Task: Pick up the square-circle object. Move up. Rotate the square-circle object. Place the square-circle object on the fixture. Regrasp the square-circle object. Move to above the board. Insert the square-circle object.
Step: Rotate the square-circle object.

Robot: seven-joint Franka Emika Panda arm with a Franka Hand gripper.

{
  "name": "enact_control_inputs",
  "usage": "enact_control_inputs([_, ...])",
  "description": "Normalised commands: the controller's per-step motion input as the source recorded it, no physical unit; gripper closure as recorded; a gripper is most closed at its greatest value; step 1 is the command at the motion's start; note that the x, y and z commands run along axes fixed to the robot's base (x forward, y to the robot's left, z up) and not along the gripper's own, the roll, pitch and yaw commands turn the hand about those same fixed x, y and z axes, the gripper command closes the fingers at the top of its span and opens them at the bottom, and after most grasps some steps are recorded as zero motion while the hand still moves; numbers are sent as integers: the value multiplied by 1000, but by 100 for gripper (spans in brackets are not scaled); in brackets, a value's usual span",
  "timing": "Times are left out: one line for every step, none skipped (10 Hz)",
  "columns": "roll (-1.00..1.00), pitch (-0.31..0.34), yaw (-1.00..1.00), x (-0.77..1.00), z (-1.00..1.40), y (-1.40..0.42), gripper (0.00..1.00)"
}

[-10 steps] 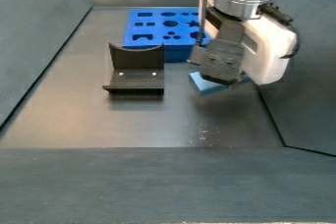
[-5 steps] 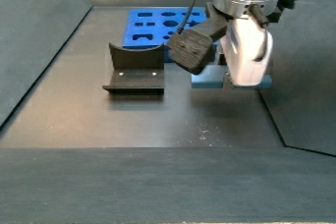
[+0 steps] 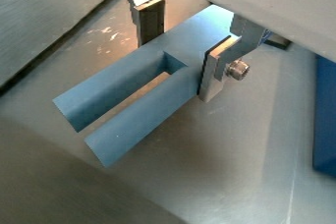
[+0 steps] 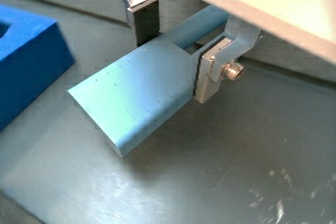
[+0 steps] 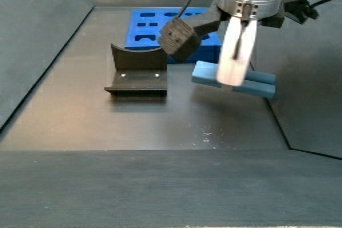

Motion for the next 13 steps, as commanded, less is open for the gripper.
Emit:
enact_control_inputs([-8,2,-1000,17,-1,24,100])
enact_control_inputs([-9,2,-1000,17,-1,24,100])
enact_control_inputs([-10,2,-1000,17,-1,24,100])
enact_control_inputs([-10,3,-1000,17,-1,24,100])
enact_control_inputs([-11,3,-1000,17,-1,24,100])
enact_control_inputs([-12,3,-1000,16,-1,24,100])
enact_control_inputs([-13,3,-1000,16,-1,24,100])
enact_control_inputs([-15,3,-1000,16,-1,24,100])
enact_control_inputs([-16,3,-1000,16,-1,24,100])
enact_control_inputs([-20,4,-1000,16,-1,24,100])
enact_control_inputs([-22,4,-1000,16,-1,25,100])
enact_control_inputs([-26,4,-1000,16,-1,25,100])
enact_control_inputs([-30,5,-1000,16,-1,25,100])
